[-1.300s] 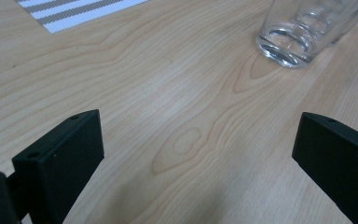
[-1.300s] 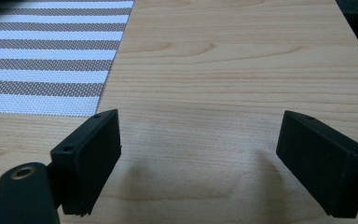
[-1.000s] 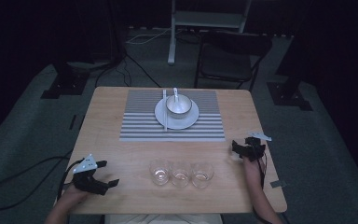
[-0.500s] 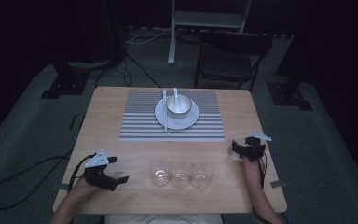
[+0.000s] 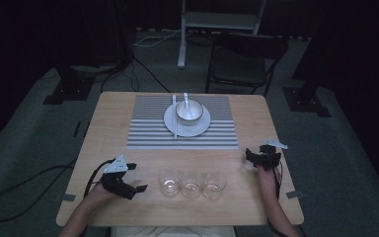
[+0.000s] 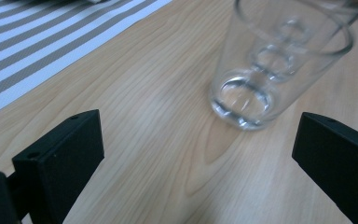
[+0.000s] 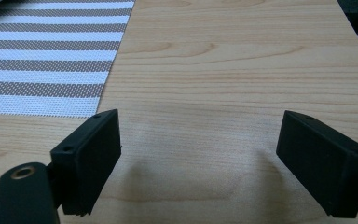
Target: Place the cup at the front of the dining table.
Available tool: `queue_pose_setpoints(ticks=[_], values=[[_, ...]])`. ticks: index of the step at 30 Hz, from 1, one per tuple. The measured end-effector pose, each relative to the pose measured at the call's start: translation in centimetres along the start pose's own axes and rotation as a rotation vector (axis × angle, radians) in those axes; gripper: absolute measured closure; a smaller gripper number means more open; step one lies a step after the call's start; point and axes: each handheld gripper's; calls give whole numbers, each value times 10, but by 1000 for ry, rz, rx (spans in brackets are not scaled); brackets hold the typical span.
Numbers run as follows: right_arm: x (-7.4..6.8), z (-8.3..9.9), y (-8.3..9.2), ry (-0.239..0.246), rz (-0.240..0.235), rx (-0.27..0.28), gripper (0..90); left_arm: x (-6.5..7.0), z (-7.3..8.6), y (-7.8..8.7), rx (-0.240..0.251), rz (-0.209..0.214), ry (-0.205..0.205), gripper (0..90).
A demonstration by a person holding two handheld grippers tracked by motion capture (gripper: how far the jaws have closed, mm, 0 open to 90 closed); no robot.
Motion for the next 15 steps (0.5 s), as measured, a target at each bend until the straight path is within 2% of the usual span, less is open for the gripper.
queue_pose_setpoints(ticks=[4,10,12,14,15], values=[[0,0,0,-1,-2,-1,131,4,-8,-10,-13,14,-26,25],[0,0,0,-2,-6,1,131,7,-17,-21,-9,42,-41,25],[1,0,0,-4,-8,1,131,8,-18,-23,-6,39,-43,25],[1,0,0,-4,-8,1,131,10,-21,-27,-8,53,-51,24],[1,0,0,-4,-8,1,131,12,-23,-30,-13,73,-60,24]])
Point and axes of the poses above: each handheld gripper's, and its own axes: y roughly backward along the jaws, z roughly out of its underside, x roughly to its right, and after that the axes turned 9 degrees about -y, right-handed
